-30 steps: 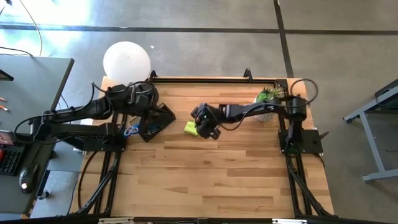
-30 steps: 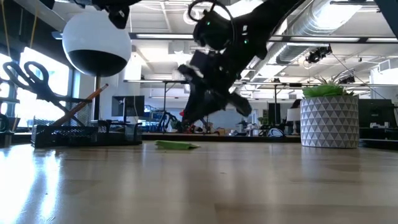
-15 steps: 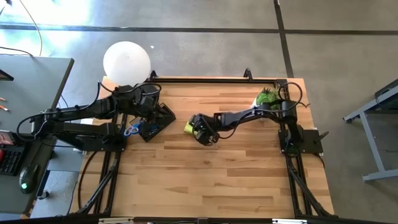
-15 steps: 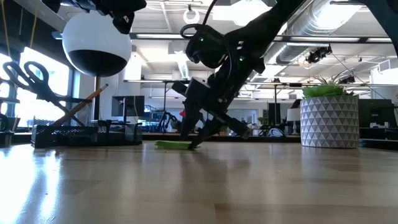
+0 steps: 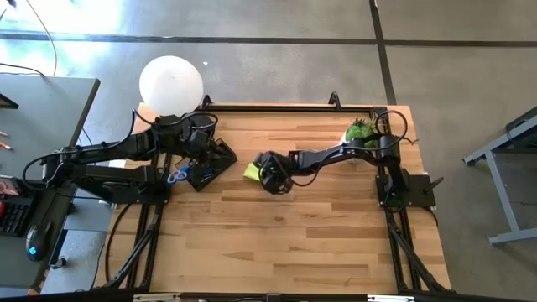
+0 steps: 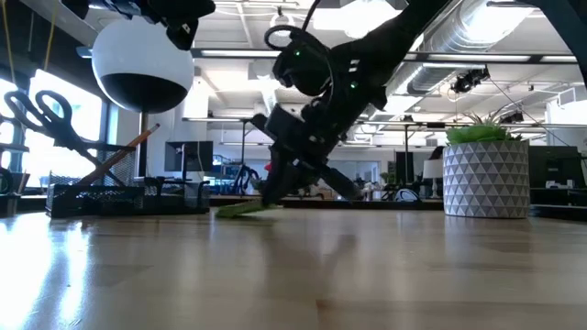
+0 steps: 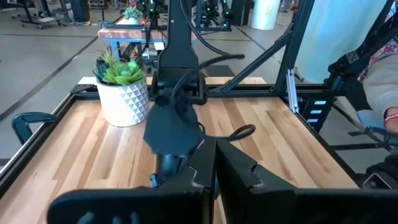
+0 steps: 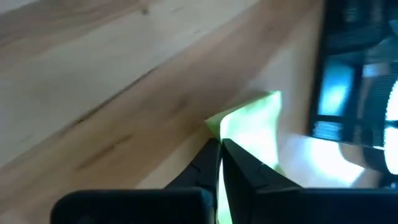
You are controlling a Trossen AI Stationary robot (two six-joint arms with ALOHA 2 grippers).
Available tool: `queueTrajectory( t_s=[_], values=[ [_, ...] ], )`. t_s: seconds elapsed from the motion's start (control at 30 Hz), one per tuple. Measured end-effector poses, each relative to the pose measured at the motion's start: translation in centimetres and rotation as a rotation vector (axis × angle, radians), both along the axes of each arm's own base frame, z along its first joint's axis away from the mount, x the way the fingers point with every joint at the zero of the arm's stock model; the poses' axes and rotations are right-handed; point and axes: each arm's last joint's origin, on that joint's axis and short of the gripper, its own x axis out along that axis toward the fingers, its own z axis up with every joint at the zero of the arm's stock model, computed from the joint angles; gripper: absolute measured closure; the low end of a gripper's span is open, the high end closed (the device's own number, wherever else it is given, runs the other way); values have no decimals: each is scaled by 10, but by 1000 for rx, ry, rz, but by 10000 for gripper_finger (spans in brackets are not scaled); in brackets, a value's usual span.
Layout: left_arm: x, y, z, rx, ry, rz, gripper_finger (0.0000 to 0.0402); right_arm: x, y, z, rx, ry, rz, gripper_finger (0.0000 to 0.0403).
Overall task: Pick and place office supplies into organizer
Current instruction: Put the green notepad into the black mesh desk organizer
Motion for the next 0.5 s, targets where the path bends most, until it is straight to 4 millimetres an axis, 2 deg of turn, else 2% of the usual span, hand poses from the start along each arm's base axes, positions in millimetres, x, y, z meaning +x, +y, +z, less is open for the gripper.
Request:
queueTrajectory(
  t_s=[0.2,0.5],
  values=[
    [0,0,-1,-4,8,0,399,11,-3,19,-55,-120,-60,401],
    [-17,-8,7,-25,-19,-48,399,41,-6,81,-35,-268,-122,402]
  ],
)
